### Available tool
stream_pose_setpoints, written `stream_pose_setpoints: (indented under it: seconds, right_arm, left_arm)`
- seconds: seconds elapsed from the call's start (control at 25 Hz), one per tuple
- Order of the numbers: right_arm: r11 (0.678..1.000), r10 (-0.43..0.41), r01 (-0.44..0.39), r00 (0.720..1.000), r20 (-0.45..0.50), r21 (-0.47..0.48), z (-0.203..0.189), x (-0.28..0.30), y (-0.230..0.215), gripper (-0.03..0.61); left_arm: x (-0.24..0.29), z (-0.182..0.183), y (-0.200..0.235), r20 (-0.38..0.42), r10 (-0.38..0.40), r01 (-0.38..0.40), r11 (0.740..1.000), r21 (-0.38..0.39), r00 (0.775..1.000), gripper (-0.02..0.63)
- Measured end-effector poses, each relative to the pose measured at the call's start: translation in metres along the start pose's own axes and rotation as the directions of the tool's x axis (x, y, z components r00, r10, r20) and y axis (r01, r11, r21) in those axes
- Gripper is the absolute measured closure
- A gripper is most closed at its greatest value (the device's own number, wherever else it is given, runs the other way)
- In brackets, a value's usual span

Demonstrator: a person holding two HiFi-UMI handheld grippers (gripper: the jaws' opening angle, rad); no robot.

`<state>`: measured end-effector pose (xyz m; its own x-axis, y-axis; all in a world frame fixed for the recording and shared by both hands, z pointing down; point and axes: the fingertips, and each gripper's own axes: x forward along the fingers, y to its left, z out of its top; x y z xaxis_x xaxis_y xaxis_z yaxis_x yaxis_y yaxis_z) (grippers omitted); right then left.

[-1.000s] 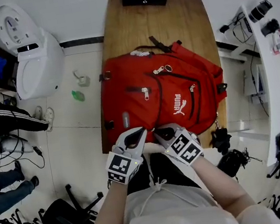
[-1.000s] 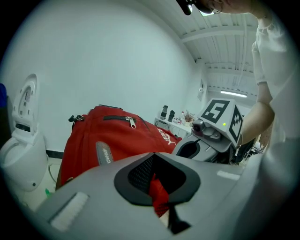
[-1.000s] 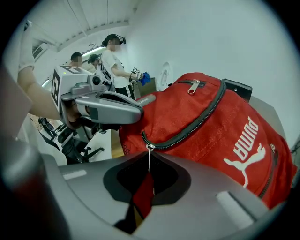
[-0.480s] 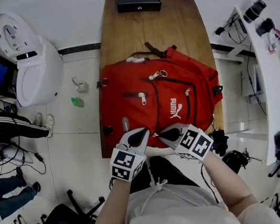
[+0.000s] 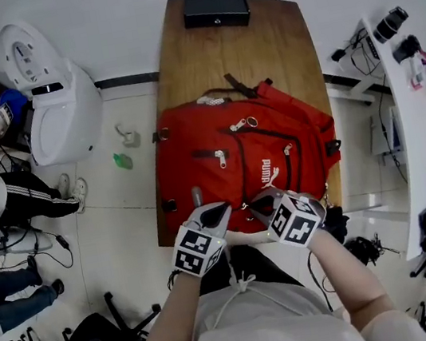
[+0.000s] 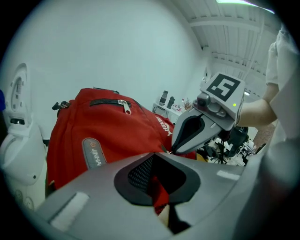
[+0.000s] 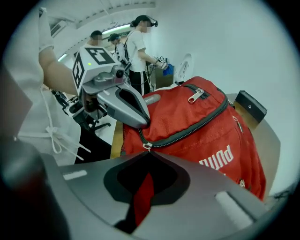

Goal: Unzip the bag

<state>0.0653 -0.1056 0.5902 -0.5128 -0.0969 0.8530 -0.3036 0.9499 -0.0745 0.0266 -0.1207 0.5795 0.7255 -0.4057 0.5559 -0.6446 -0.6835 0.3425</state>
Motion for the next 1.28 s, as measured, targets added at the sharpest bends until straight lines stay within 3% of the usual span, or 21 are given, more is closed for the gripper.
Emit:
stream_pose_setpoints:
  seconds: [0.12, 0.32, 0.56, 0.76, 1.28]
  right_arm:
    - [0.996, -0.050, 0.048, 0.998, -0.031, -0.076, -0.002, 0.000, -0.008, 0.569]
    - [0.986, -0.122, 0.118, 0.992, -0.023, -0.119, 0.003, -0.003, -0.022, 0.569]
    - [0.992, -0.083, 0.079, 0.996, -0.037, -0.100, 0.004, -0.006, -0.027, 0.569]
    - [0.984, -0.087, 0.074, 0.994, -0.073, -0.164, 0.005, -0.010, -0.035, 0.569]
    - [0.957, -0.206, 0.192, 0.978, -0.044, -0.216, 0.028, -0.028, -0.089, 0.569]
  left_arm:
    - [0.001, -0.002, -0.001, -0.024, -0.023, 0.023, 1.000, -0.010, 0.999, 0.607]
    - [0.002, -0.003, 0.000, -0.060, -0.057, 0.054, 0.997, -0.048, 0.997, 0.607]
    - [0.002, -0.005, -0.003, -0.082, -0.067, 0.063, 0.997, -0.052, 0.994, 0.607]
    - [0.003, -0.005, -0.003, -0.074, -0.071, 0.068, 0.997, -0.041, 0.995, 0.607]
    - [0.006, -0.013, -0.003, -0.125, -0.060, 0.059, 0.998, -0.009, 0.990, 0.607]
